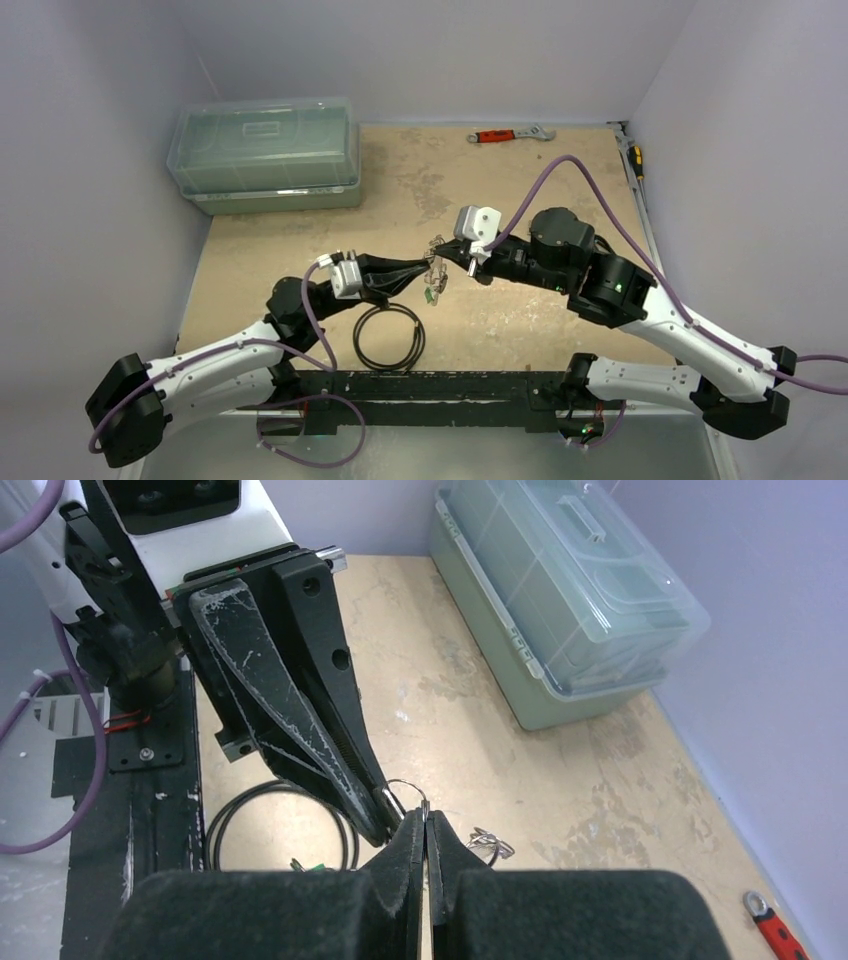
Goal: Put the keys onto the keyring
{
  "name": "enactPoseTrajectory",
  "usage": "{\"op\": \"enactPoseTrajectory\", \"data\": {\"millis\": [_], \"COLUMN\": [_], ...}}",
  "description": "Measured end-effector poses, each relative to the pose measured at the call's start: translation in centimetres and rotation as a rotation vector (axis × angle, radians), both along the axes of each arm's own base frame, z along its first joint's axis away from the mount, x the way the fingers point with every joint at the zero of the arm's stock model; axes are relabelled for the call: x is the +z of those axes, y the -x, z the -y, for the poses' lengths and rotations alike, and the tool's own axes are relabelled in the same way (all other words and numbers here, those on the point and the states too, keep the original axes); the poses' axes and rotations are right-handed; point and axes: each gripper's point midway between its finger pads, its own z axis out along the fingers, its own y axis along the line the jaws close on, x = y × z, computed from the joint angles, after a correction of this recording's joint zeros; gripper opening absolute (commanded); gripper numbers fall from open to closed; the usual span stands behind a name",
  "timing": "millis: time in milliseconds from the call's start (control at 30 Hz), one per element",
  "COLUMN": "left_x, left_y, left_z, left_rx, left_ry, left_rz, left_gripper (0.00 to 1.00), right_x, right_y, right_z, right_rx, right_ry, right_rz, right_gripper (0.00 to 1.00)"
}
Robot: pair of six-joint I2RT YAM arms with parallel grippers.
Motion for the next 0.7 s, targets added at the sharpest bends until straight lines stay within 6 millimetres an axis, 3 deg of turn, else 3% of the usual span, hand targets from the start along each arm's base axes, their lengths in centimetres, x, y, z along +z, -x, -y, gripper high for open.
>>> {"op": "enactPoseTrajectory", "data": {"millis": [100,233,400,467,700], "left_x": [0.5,0.7,2.2,2.6,4.1], "left_y": [0.1,0.1,0.8,0.9,0.5], "left_z": [-0.3,-0.9,-2.2,-2.3,-0.8], "left_rx": [0.006,0.029,0.043,0.043,0.010], "left_ry": [0.011,0.018,0.056,0.062,0.045], "left_rz": [0.009,-0.006,0.014,0.023,0.044], "left_gripper": [0.45,0.55,0.57,0.53,0.46], "right_x": [0.5,1.2,1.3,1.3,1.0], "right_y": [0.1,0.2,0.3,0.3,0.7], "right_z": [0.2,0.4,0.4,0.3,-0.1], "right_rx": [0.000,0.000,0.003,0.007,0.036], "right_ry": [-0.014,-0.037,-0.040,-0.040,-0.035], "right_rz": [0.008,0.021,0.023,0.022,0.013], "right_gripper": [0.00,0.00,0.00,0.00,0.00]}}
